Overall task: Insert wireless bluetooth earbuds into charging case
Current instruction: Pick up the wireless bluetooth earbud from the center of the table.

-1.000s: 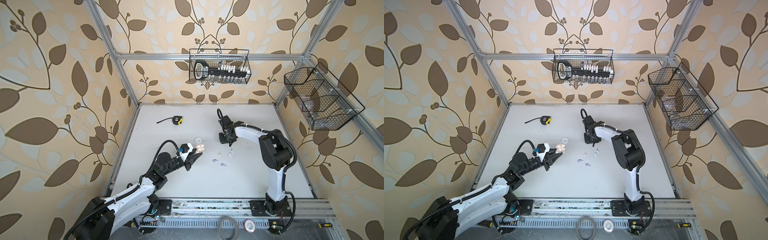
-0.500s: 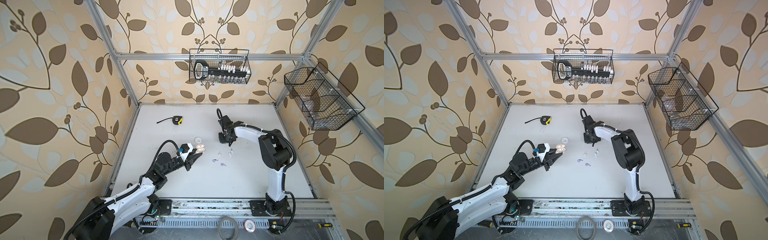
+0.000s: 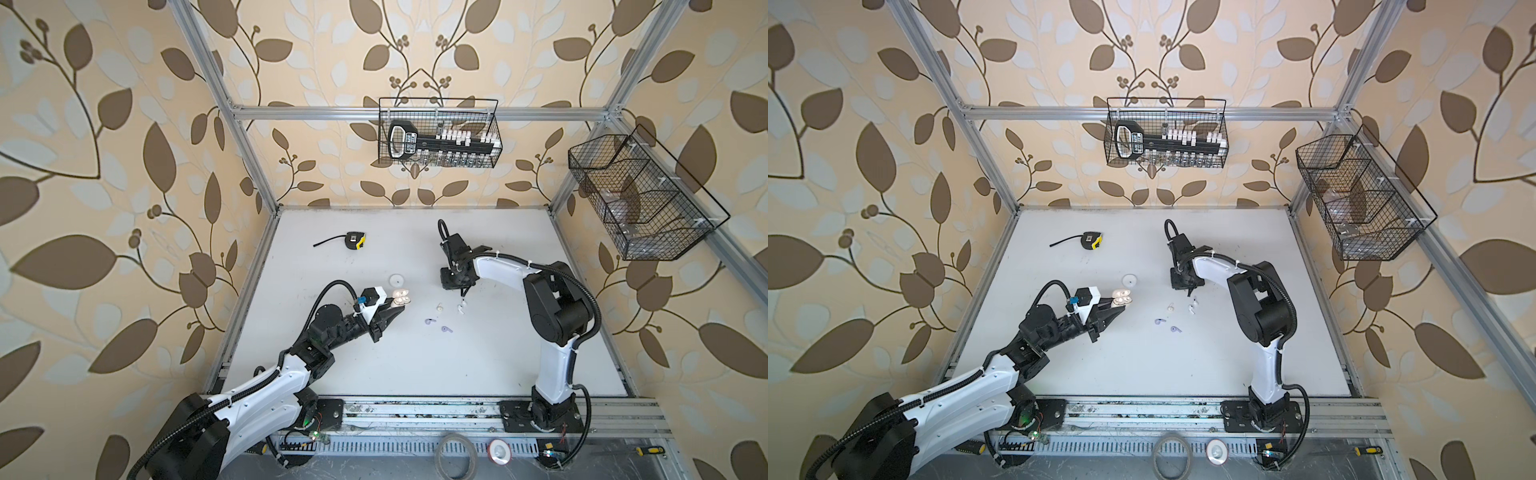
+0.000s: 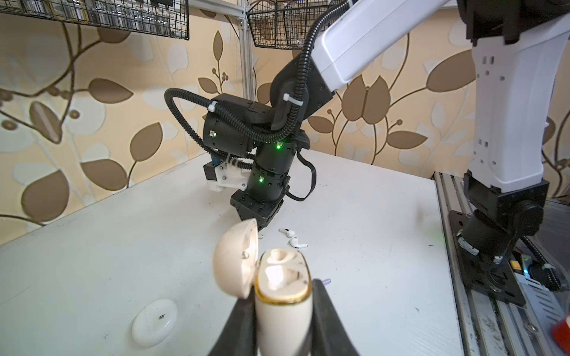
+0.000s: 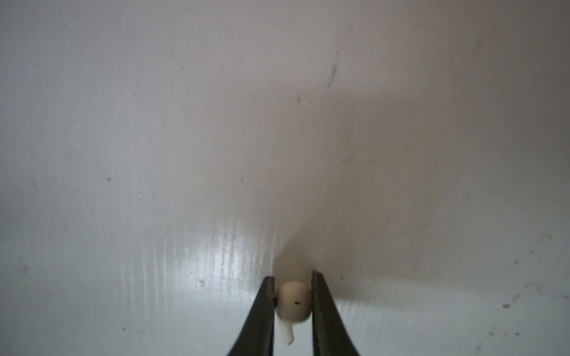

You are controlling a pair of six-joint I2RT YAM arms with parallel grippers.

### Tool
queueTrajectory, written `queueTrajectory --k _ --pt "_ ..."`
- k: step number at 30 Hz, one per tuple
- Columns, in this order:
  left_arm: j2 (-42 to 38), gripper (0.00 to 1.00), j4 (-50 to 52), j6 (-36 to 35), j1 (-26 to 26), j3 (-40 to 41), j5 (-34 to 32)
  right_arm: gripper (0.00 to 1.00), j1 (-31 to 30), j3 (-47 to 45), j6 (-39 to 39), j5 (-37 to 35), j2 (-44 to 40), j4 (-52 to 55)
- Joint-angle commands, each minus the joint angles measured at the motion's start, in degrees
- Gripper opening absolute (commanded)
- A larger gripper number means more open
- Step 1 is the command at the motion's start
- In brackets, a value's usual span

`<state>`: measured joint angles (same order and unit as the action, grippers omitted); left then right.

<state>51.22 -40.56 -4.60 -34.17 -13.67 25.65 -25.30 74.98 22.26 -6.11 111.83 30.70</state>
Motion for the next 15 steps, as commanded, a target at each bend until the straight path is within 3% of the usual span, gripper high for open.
queueTrajectory --k 1,15 --pt "-0.1 0.0 -2.6 -1.1 -0.3 -2.8 2.2 0.16 0.4 -2.6 2.1 0.4 -5.6 -2.4" --pt "0.8 0.0 -2.6 -0.9 -0.4 -3.2 2.5 0.15 -0.6 -20.3 10.3 0.7 -33.3 -14.0"
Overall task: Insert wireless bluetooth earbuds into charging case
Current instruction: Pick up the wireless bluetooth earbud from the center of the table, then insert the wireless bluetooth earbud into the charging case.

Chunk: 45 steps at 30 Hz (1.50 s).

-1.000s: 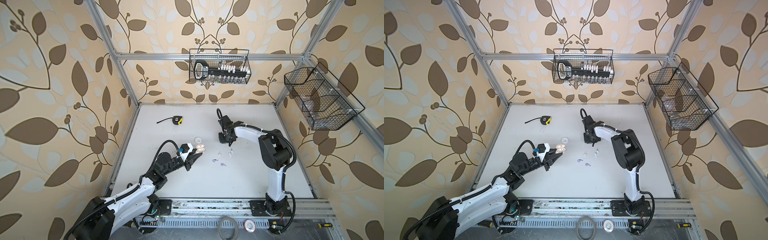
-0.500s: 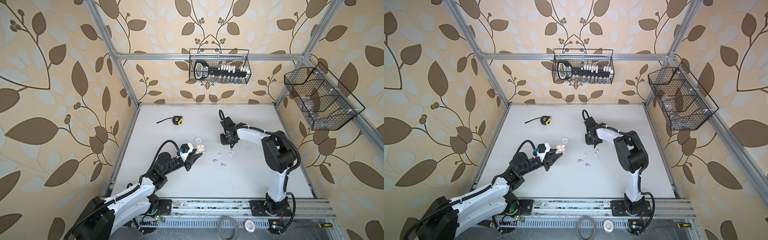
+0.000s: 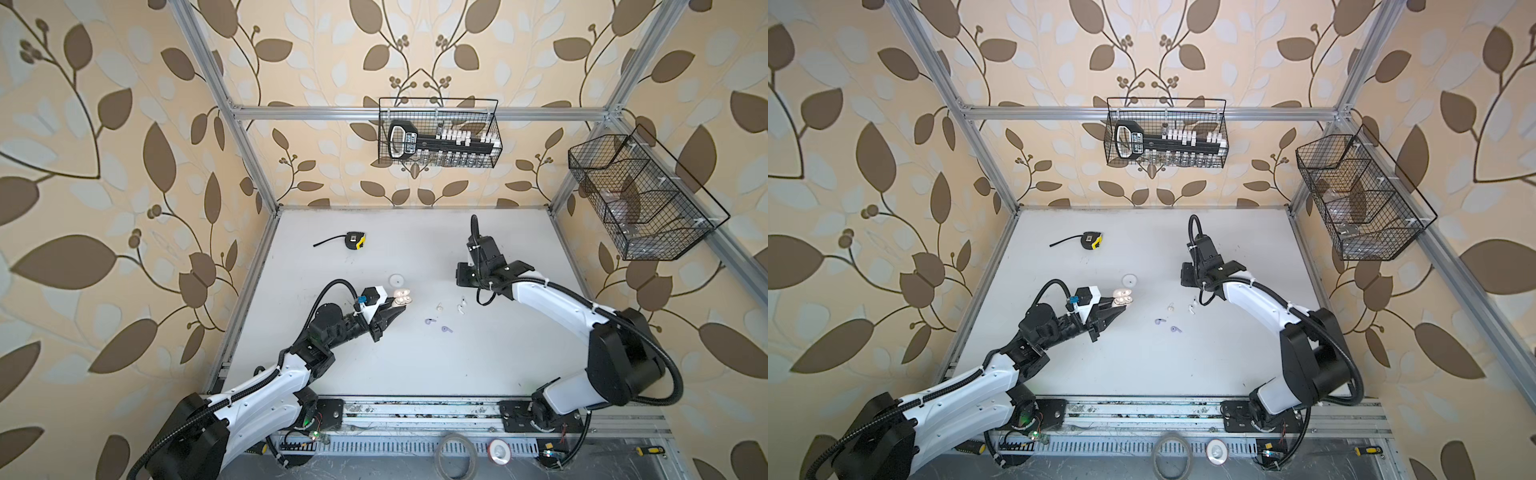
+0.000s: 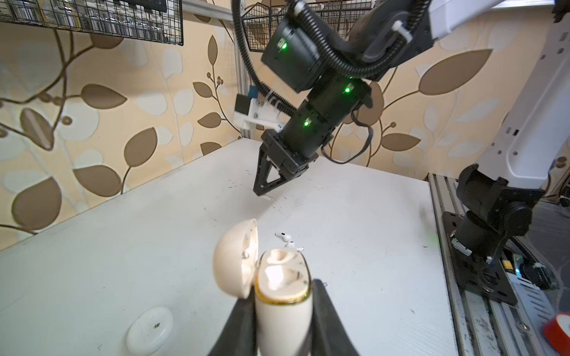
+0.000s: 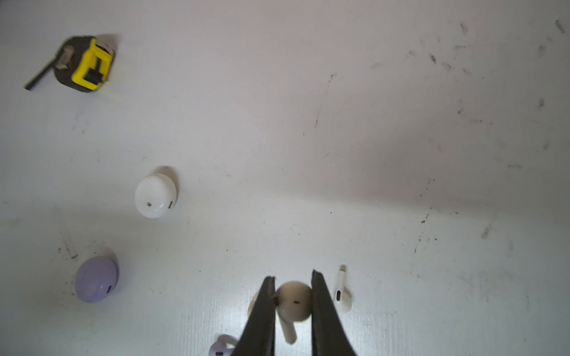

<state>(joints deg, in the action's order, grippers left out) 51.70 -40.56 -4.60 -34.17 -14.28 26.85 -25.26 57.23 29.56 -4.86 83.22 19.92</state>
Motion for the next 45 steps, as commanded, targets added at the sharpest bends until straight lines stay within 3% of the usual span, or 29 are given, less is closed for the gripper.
queueTrajectory --k 1,7,11,19,23,29,45 --pt "0.5 0.0 -2.6 -0.9 -0.4 -2.7 1.3 0.15 -1.2 -3.8 3.4 -1.5 -7.4 -3.8" --pt "1.6 0.0 -2.7 -0.7 -0.4 -3.3 1.9 0.16 -6.5 -7.6 7.0 -7.7 -22.1 -4.9" --pt "1.6 0.0 -4.9 0.6 -0.4 -2.4 2.1 0.19 -16.9 -7.1 9.1 -17.1 -28.7 -4.6" --pt "1.6 0.0 -13.0 2.8 -0.4 0.6 3.1 0.17 -41.0 -9.8 13.1 -35.7 -30.2 -16.1" --pt "2.1 0.0 -19.5 4.5 -0.4 2.8 3.3 0.16 -47.2 -11.3 13.2 -40.0 -28.1 -24.1" --pt "2.8 0.0 -29.5 8.2 -0.4 5.6 3.3 0.16 -50.8 -11.5 12.2 -41.9 -22.9 -32.2" --pt "1.7 0.0 -32.0 10.5 -0.7 6.2 4.5 0.16 -51.8 -10.9 11.5 -40.3 -14.2 -42.6"
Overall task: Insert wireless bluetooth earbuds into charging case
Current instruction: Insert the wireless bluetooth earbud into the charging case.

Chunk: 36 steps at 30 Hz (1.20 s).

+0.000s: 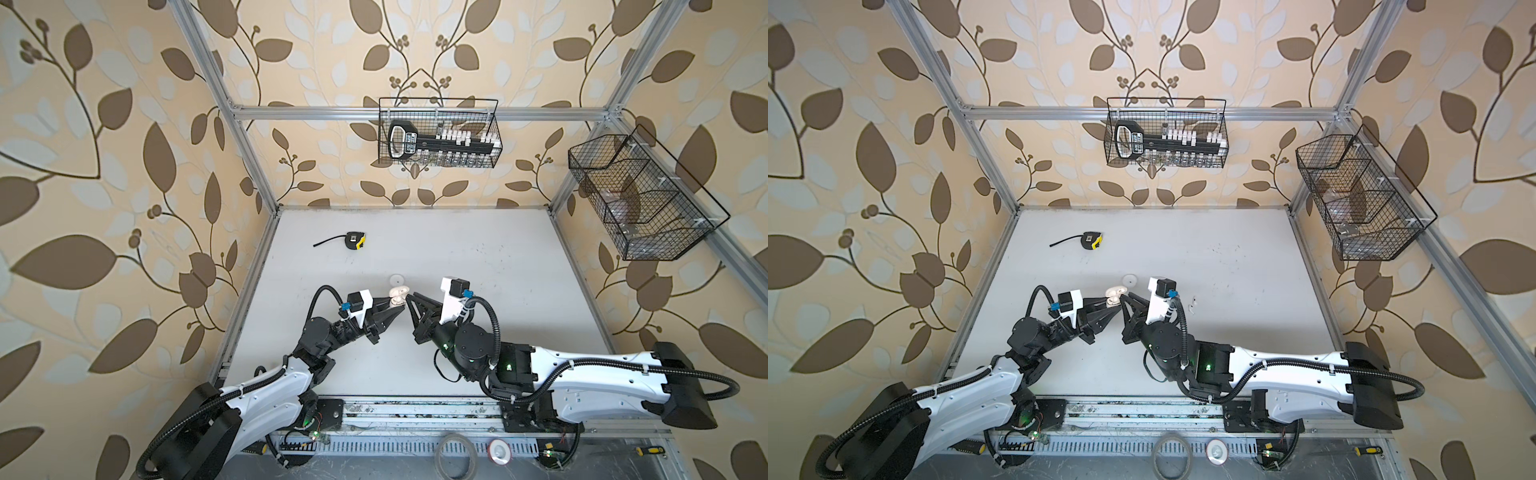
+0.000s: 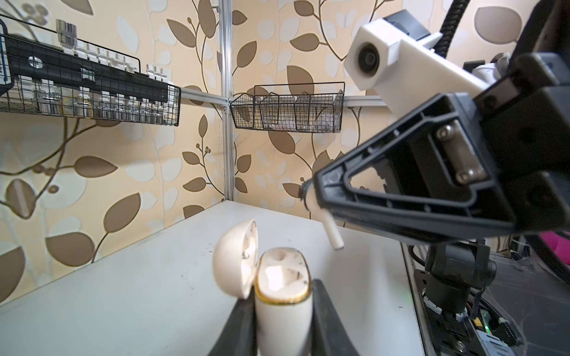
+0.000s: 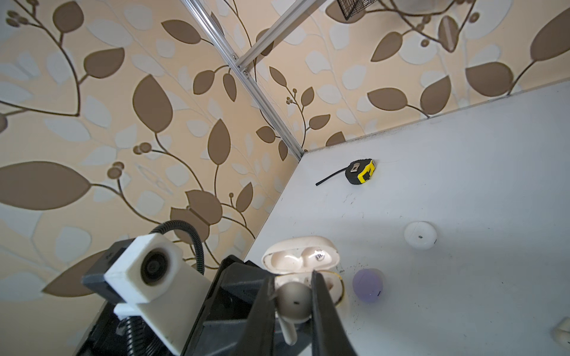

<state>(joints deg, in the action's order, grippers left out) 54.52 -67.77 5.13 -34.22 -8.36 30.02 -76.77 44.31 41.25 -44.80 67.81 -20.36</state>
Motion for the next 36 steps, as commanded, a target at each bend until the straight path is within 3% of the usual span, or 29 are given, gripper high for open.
queueTrajectory --k 1,36 --pt "-1.2 0.0 -4.7 0.8 -0.7 0.3 1.4 0.16 -0.3 2.3 -0.2 -0.1 1.7 -2.7" --pt "-2.8 0.0 -3.2 0.8 -1.0 0.2 0.9 0.16 -0.1 5.3 -3.2 -3.6 7.9 -6.0"
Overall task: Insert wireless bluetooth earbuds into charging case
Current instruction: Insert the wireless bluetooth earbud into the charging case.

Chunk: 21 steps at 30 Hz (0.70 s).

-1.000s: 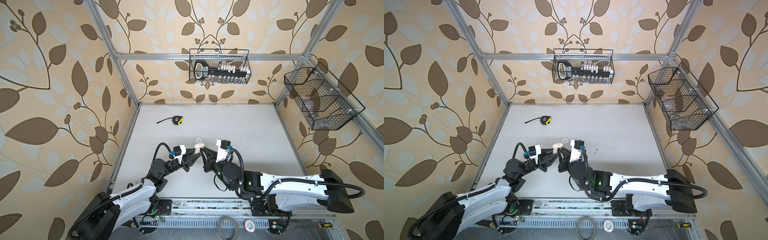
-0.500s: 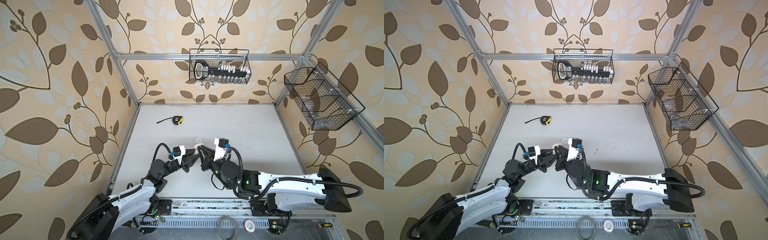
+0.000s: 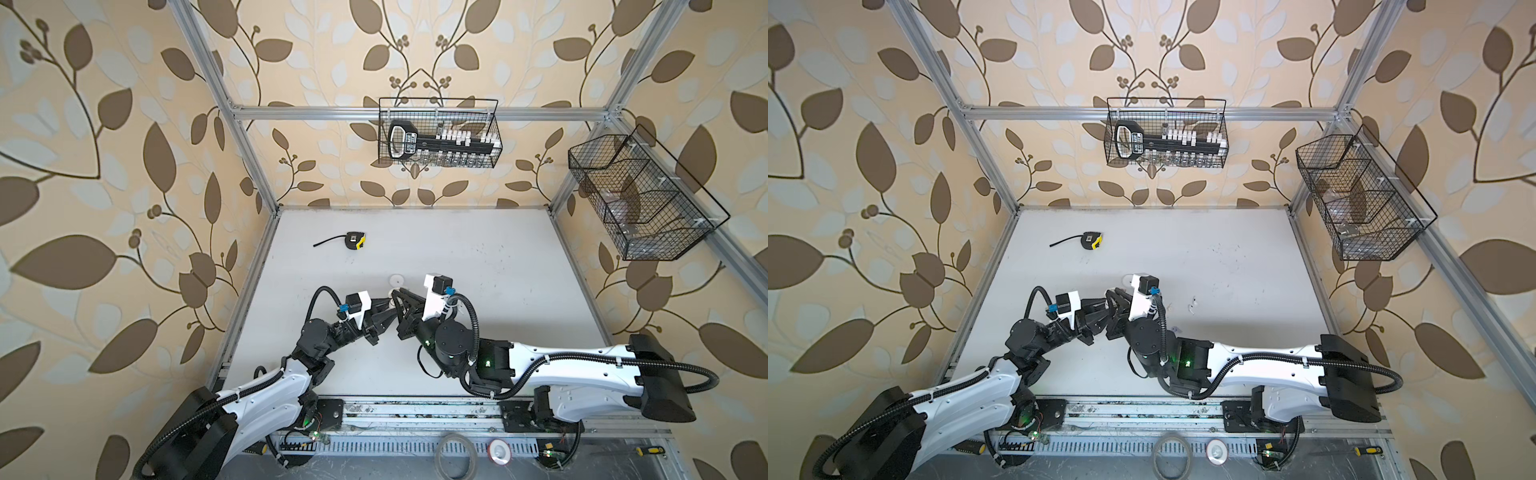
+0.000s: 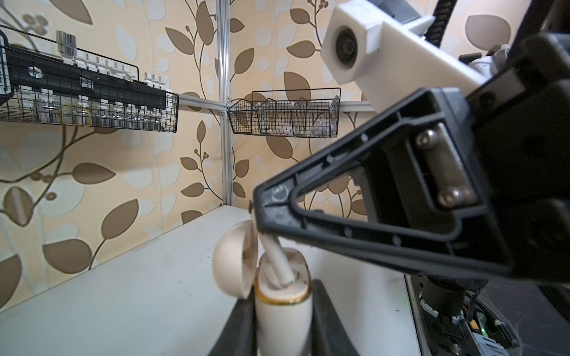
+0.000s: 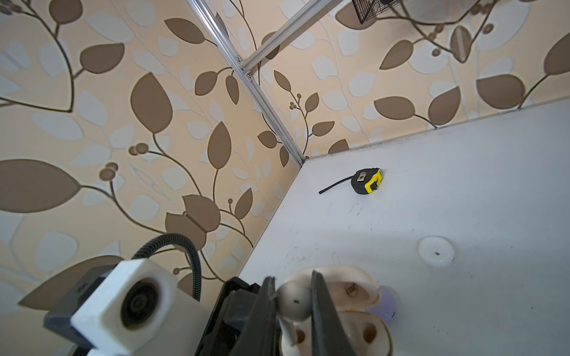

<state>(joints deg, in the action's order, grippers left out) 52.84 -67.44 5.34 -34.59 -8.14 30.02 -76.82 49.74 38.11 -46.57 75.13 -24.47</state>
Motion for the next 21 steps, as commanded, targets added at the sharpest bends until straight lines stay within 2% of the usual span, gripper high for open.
queueTrajectory --k 1,21 --pt "-1.1 0.0 -3.6 0.5 -0.7 0.0 0.8 0.16 -0.1 -0.4 0.1 -1.8 0.7 -2.1" --pt "-1.9 0.0 -2.8 0.5 -0.7 0.1 0.0 0.14 -1.7 -4.3 3.3 -3.1 2.1 -6.1"
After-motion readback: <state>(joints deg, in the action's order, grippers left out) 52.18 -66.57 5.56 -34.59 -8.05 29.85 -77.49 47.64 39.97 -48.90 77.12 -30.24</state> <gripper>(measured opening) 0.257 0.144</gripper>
